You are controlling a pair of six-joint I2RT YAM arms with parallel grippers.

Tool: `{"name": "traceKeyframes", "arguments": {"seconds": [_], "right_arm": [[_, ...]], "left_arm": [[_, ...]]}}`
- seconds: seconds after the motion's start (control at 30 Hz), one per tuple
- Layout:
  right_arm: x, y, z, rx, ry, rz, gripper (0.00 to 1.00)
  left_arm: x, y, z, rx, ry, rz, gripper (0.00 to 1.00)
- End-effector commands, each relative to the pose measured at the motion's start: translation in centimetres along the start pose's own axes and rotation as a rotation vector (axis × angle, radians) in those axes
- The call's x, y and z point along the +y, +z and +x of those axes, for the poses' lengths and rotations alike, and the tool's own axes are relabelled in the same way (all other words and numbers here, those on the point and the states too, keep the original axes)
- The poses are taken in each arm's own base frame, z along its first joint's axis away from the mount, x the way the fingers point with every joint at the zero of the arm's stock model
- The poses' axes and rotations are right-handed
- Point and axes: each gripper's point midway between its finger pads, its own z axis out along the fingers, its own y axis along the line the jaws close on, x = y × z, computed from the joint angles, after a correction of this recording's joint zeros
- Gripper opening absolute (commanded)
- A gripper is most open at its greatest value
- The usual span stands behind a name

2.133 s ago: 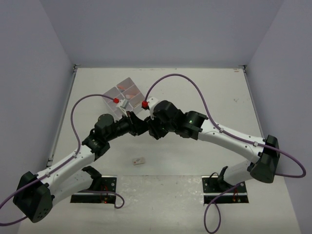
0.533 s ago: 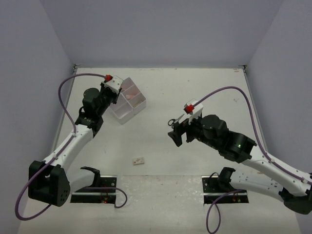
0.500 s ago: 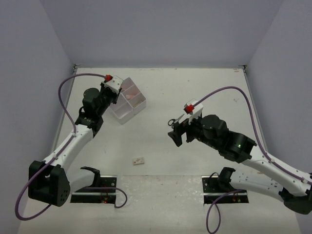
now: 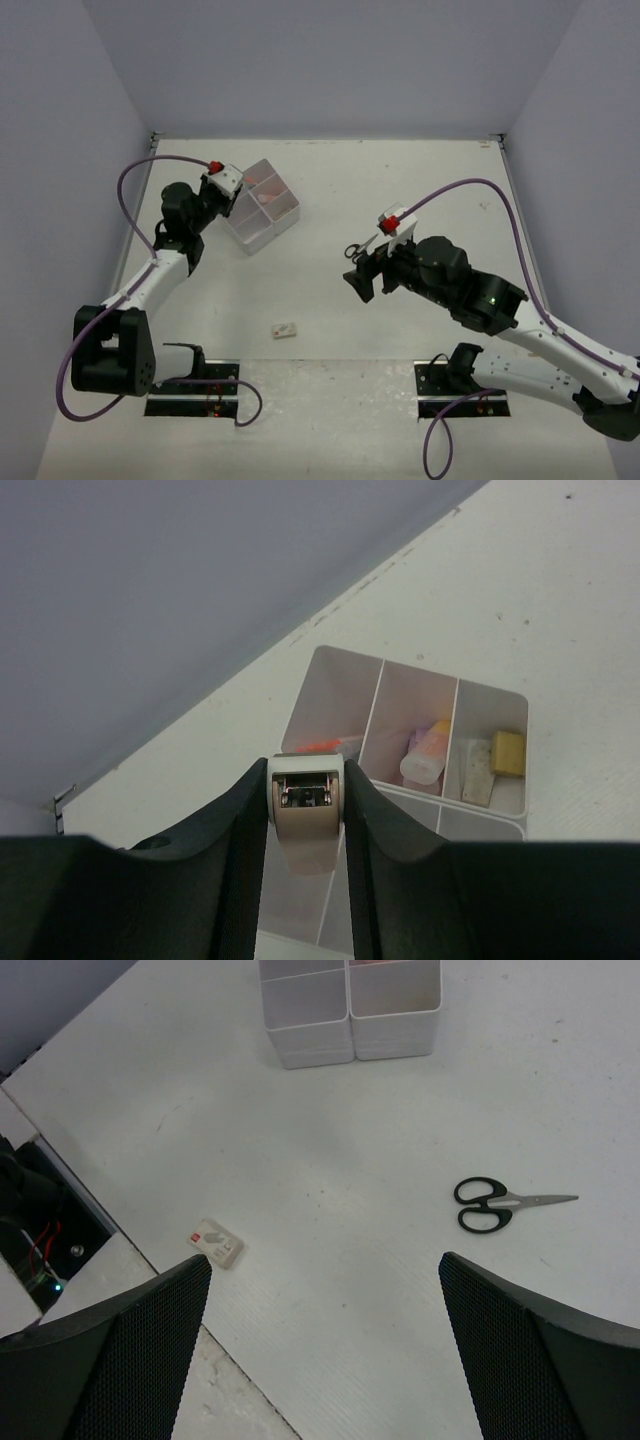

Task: Sort the stationery into containers
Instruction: Place the stapler in the storage box.

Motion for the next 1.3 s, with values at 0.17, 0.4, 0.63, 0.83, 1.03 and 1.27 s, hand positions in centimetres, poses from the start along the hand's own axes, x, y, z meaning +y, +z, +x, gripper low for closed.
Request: {"name": "traceKeyframes", "arguments": {"seconds": [0.17,0.4,0.63,0.83,1.03,1.27], "right_arm": [[0.7,-0.2,-0.6,-0.044,0.008,-0.044,0.99],[0.9,-0.4,-0.6,-0.064,-0.001,-0.063,0.99],[0.8,-0.3,-0.5,-0.061,-0.003,-0.062,0.99],[0.9,0.0,-0.3,-0.049,-0.005,-0.064,0.99],[1.0,0.0,-0.2,-0.047,-0.006,-0.069,0.99],[1.1,0.1,-0.1,-0.043,-0.006,-0.073,0.99]], "left_arm": [[1.2,0.5,0.9,-0.01,0.083,-0.044,0.0],[1.2,1.1,3.2,0.035,0.084,-0.059,0.0],[2.0,1.3,3.1,0.035,0.079,-0.078,0.0],[2.3,1.3,4.1,0.061,0.074,-0.105,0.06],[2.3,1.3,4.3,0.065,0.064,-0.112,0.08],[3.0,1.1,4.0,0.06,0.051,-0.153,0.27]]}}
